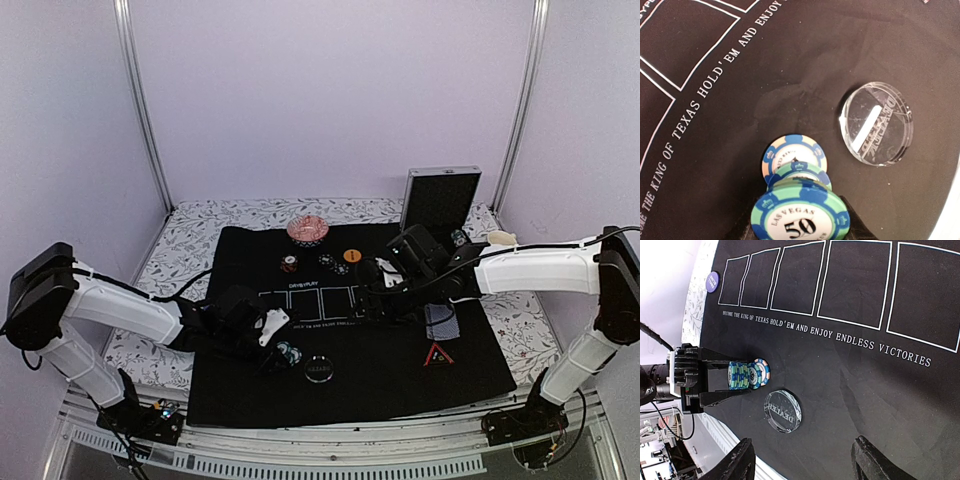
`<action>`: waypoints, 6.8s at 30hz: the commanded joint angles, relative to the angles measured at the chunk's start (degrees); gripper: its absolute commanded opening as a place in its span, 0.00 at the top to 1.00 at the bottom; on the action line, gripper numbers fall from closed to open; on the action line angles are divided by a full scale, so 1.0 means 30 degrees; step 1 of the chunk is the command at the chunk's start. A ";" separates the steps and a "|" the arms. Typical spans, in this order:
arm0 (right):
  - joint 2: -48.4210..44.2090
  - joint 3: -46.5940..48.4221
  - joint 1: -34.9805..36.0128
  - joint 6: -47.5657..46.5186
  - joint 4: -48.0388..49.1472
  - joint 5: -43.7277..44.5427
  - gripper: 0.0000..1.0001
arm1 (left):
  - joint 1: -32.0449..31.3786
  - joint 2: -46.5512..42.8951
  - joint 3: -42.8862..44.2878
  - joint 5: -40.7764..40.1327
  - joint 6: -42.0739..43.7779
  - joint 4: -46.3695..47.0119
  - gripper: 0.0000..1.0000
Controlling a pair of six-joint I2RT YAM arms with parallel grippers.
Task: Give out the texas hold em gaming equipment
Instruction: Place the pile of poker chips at the dealer area, then adjust the poker chips pile in the dealer area, then pick up the poker card from the poker table mat.
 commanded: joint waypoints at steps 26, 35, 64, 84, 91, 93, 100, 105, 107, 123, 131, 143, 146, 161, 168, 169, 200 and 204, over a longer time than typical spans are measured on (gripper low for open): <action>0.0809 0.0634 -0.0061 -0.0743 -0.0338 -0.0360 0.32 | -0.0635 0.0888 0.1164 -0.1072 -0.1486 -0.1989 0.41; 0.0608 0.0604 -0.0069 -0.0748 -0.0322 -0.0381 0.32 | -0.1192 0.2228 0.2290 -0.1941 -0.1742 -0.3218 0.44; -0.0991 -0.1518 -0.0072 -0.0591 0.0723 -0.0548 0.30 | -0.1391 0.4754 0.6752 -0.5333 -0.0014 -0.5246 0.57; -0.0900 -0.1430 -0.0062 -0.0669 0.0855 -0.0789 0.29 | -0.1440 0.1297 0.3001 -0.4104 -0.2984 -0.8097 0.70; -0.1201 -0.1542 -0.0067 -0.0664 0.0713 -0.0733 0.28 | -0.1446 -0.0461 0.1598 -0.3944 -0.4386 -0.8805 0.70; -0.1215 -0.1569 -0.0062 -0.0638 0.0726 -0.0733 0.28 | -0.1455 -0.1010 0.1237 -0.3988 -0.4667 -0.9021 0.70; -0.1006 -0.1493 -0.0072 -0.0640 0.0843 -0.0878 0.27 | -0.1459 -0.1992 0.1213 -0.4823 -0.5111 -0.9551 0.69; -0.0949 -0.1474 -0.0080 -0.0587 0.0818 -0.0937 0.26 | -0.1510 -0.2414 0.1609 -0.5010 -0.4855 -0.9331 0.67; -0.0995 -0.1433 -0.0062 -0.0601 0.0739 -0.0894 0.26 | -0.1593 -0.2947 0.1951 -0.5028 -0.4452 -0.9313 0.66; -0.2888 0.0348 -0.0060 -0.1856 -0.3569 0.3231 0.05 | -0.1465 -0.8661 0.4308 -0.5590 -0.2265 -0.8576 0.28; -0.4652 0.0758 -0.2003 -0.1520 -0.6994 0.6803 0.01 | 0.1256 -1.1501 0.4607 -0.5953 -0.1573 -0.8472 0.02; -0.2775 -0.1316 -0.6309 -0.1706 -0.8622 0.6279 0.01 | 0.2356 -1.1817 0.4288 -0.6119 0.1039 -0.7432 0.02; -0.1869 -0.1091 -0.6319 -0.2135 -0.8520 0.5898 0.01 | 0.2433 -1.1484 0.4263 -0.6176 0.1732 -0.7219 0.02; 0.2245 0.0245 -0.6299 -0.2532 -0.9213 0.6272 0.01 | 0.2954 -1.1084 0.3250 -0.5543 0.3257 -0.5621 0.02; 0.3285 0.1024 -0.5740 -0.2427 -0.9692 0.6703 0.01 | 0.3226 -1.1117 0.2832 -0.5428 0.3338 -0.5083 0.02; 0.3448 0.1115 -0.5693 -0.2376 -0.9876 0.6906 0.03 | 0.3258 -1.1112 0.2779 -0.5411 0.3321 -0.5028 0.02; 0.3888 0.5901 -0.3066 -0.3267 -1.4085 0.9921 0.53 | 0.3936 -1.1119 0.2159 -0.4634 0.3021 -0.4409 0.02; 0.3850 0.7550 -0.1662 -0.4211 -1.4432 1.0374 0.53 | 0.4351 -1.1010 0.2190 -0.4271 0.2591 -0.4337 0.02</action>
